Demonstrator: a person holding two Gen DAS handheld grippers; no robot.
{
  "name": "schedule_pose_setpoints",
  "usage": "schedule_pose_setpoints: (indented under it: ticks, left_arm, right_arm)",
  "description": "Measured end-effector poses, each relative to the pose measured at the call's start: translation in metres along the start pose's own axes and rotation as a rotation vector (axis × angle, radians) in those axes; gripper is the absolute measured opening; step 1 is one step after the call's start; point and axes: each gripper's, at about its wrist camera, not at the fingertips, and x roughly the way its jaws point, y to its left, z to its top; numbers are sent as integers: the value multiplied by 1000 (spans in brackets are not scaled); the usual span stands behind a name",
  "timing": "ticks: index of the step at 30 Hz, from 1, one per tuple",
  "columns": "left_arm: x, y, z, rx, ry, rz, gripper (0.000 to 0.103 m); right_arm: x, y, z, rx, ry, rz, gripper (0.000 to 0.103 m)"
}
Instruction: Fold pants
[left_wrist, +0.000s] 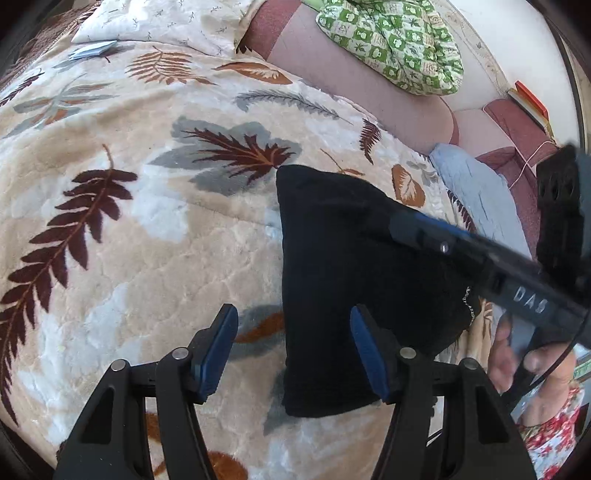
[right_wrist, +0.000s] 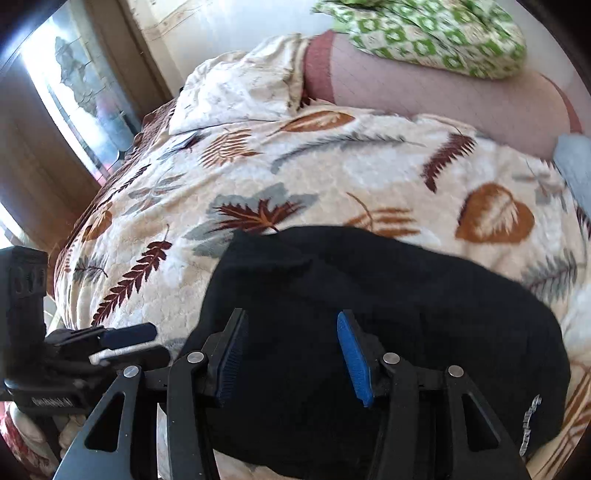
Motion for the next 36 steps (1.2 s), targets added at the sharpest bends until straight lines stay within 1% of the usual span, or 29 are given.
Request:
schedule_pose_setpoints:
  ticks: [3, 4, 6, 8, 9, 10, 11, 12, 14, 16, 19, 20, 24, 27, 29, 30, 32, 34, 36]
  left_arm:
    - [13, 0, -6, -5, 31, -39, 62]
    - [14, -1, -8, 2, 29, -46, 62]
    - [16, -6, -12, 36, 14, -35, 61]
    - [19, -8, -14, 56, 15, -41, 51]
    - [21, -9, -15, 59, 24, -52, 40]
    - [23, -9, -16, 62, 29, -50, 35]
    - [23, -9, -17, 69, 24, -44, 33]
    - [23, -10, -18, 80, 17, -42, 30]
    - [23, -10, -20, 87, 6, -41, 27]
    - [24, -9, -21, 78, 1, -41, 25]
    - [24, -9, -23, 76, -4, -35, 24]
    - [25, -10, -23, 79, -7, -34, 24]
    - [23, -13, -25, 93, -9, -28, 24]
    - [19, -10, -25, 61, 12, -61, 26]
    - [11, -6, -22, 41, 14, -81, 30]
    - [5, -4, -21, 37, 3, -79, 33]
    - [-7, 0, -17, 32, -24, -70, 38]
    - [-18, 4, -15, 25, -50, -49, 45]
    - [-26, 7, -13, 20, -68, -15, 46]
  right_arm:
    - [22, 24, 30, -109, 22, 39, 54]
    - [30, 29, 37, -130, 34, 42, 54]
    - [50, 41, 51, -178, 64, 53, 54]
    - [70, 52, 58, -222, 106, 56, 54]
    - [79, 57, 60, -244, 131, 48, 53]
    - [88, 60, 60, -264, 152, 35, 42]
    - [96, 64, 60, -288, 184, 21, 15]
    - [103, 66, 58, -309, 220, 11, 12]
    - [105, 69, 58, -340, 229, -8, 10]
    - [105, 68, 62, -331, 225, -23, 9]
    - [112, 65, 72, -301, 225, -36, 7]
    - [116, 65, 75, -292, 220, -43, 2]
    - [133, 56, 95, -207, 202, -78, 1]
    - [132, 43, 105, -159, 172, -140, 2]
    - [117, 32, 108, -122, 136, -123, 3]
    - [106, 26, 107, -102, 116, -112, 3]
    - [80, 15, 101, -85, 76, -128, 3]
    - [56, 5, 88, -74, 48, -150, 4]
    - [33, -3, 66, -48, 31, -139, 4]
